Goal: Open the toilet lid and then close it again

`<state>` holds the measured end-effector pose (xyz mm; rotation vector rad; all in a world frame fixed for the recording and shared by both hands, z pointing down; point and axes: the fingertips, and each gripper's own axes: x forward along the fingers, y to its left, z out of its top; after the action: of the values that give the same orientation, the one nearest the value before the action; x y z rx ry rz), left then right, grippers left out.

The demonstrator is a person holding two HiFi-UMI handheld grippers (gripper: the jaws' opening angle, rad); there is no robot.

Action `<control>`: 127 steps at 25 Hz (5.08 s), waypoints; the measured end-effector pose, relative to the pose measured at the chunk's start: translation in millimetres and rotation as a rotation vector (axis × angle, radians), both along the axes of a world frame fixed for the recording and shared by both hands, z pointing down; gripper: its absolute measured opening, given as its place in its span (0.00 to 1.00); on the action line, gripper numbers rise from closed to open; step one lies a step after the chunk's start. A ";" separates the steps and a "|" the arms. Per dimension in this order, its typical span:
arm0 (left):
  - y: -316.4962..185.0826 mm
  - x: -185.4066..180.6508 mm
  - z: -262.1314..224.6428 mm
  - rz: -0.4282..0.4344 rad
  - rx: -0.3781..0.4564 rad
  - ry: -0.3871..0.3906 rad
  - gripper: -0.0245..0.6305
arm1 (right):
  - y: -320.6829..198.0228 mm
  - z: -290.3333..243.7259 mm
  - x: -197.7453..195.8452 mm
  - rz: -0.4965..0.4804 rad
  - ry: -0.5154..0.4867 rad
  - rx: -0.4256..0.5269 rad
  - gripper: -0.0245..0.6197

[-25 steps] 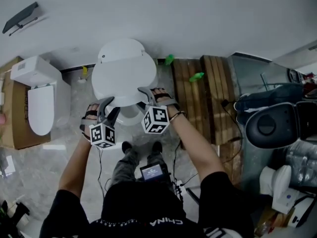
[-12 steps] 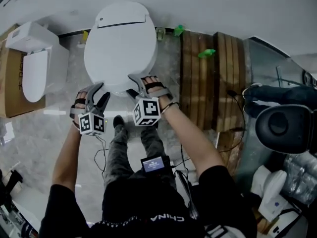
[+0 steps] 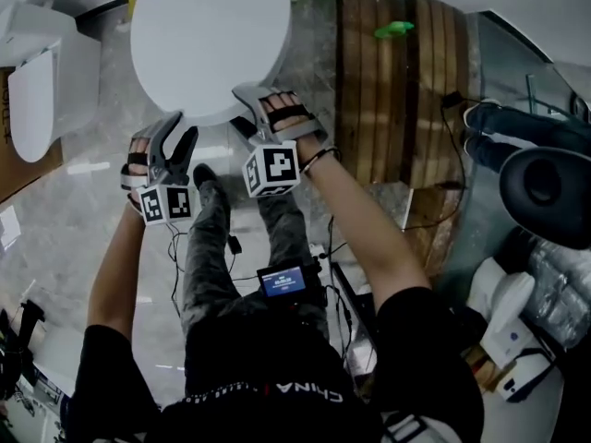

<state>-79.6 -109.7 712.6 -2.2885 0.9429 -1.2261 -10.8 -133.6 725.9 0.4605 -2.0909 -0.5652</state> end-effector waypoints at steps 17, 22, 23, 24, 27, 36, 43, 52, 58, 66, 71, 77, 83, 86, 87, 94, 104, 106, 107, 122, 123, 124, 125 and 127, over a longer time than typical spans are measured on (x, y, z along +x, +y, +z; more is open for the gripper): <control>23.7 3.5 153.8 -0.011 -0.028 -0.044 0.21 | 24.3 155.8 6.9 -0.015 0.070 0.074 0.50; 23.4 3.7 198.5 0.011 -0.075 -0.112 0.18 | 22.0 196.6 7.7 -0.024 0.092 0.063 0.49; 22.8 3.5 205.1 0.010 -0.085 -0.117 0.18 | 20.8 202.5 7.4 -0.023 0.095 0.057 0.49; 22.6 2.9 211.2 0.006 -0.094 -0.120 0.17 | 20.1 207.9 6.8 -0.024 0.097 0.051 0.49; 21.6 1.0 226.5 -0.003 -0.117 -0.131 0.17 | 18.5 221.4 4.7 -0.031 0.099 0.038 0.48; 14.5 -1.7 241.3 -0.030 -0.090 -0.124 0.17 | 10.6 236.4 1.6 -0.032 0.077 0.040 0.48; 13.8 7.9 223.9 -0.099 -0.161 -0.076 0.17 | 14.9 229.6 5.0 -0.006 0.110 -0.088 0.41; -15.2 -16.8 145.9 -0.162 -0.102 -0.064 0.17 | 2.4 172.9 12.5 0.126 0.106 -0.197 0.06; -16.5 -28.5 74.3 -0.192 -0.092 -0.049 0.17 | -23.5 79.3 12.9 0.236 0.040 -0.173 0.06; -43.1 -0.1 -87.5 -0.209 -0.045 0.215 0.07 | -42.1 -88.5 11.8 0.374 -0.142 -0.114 0.06; -42.0 10.2 -185.7 -0.226 -0.066 0.435 0.06 | -36.8 -184.3 11.4 0.488 -0.313 -0.119 0.06; -17.7 23.1 -248.2 -0.217 -0.069 0.563 0.05 | -24.6 -249.6 27.6 0.583 -0.461 -0.137 0.06; 6.1 31.3 -250.2 -0.197 -0.092 0.489 0.05 | -1.7 -262.1 50.5 0.605 -0.497 -0.159 0.06; 9.3 34.5 -249.0 -0.215 -0.098 0.464 0.05 | 3.6 -261.7 63.7 0.579 -0.495 -0.160 0.06; 9.8 36.9 -249.1 -0.223 -0.099 0.457 0.05 | 4.0 -261.6 67.2 0.567 -0.499 -0.166 0.06; 34.6 67.3 -242.5 -0.251 -0.083 0.355 0.05 | 8.0 -246.9 86.4 0.488 -0.506 -0.246 0.06; 106.6 59.3 -234.3 -0.239 -0.071 0.300 0.05 | 67.2 -247.7 91.3 0.456 -0.457 -0.183 0.06; 122.7 54.1 -233.2 -0.224 -0.061 0.307 0.05 | 84.1 -242.1 87.5 0.460 -0.445 -0.172 0.06; 131.5 47.4 -232.3 -0.219 -0.061 0.312 0.05 | 92.5 -240.5 82.0 0.461 -0.439 -0.168 0.06; 285.4 -51.9 -232.4 -0.140 -0.091 0.355 0.05 | 255.5 -261.0 3.3 0.539 -0.357 -0.115 0.06; 291.4 -51.1 -233.5 -0.143 -0.092 0.364 0.05 | 262.9 -263.2 4.6 0.543 -0.359 -0.114 0.06; 296.7 -49.1 -234.9 -0.147 -0.093 0.377 0.05 | 269.5 -264.8 6.2 0.544 -0.361 -0.113 0.06; 300.7 -45.6 -236.7 -0.148 -0.093 0.391 0.05 | 274.6 -266.4 8.4 0.543 -0.363 -0.112 0.06; 305.6 -35.2 -241.6 -0.142 -0.086 0.416 0.05 | 281.4 -269.2 13.8 0.537 -0.365 -0.113 0.06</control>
<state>-114.8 195.9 470.9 -2.6432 1.2327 -0.8672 3.0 147.8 456.7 1.0787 -2.1917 -0.0458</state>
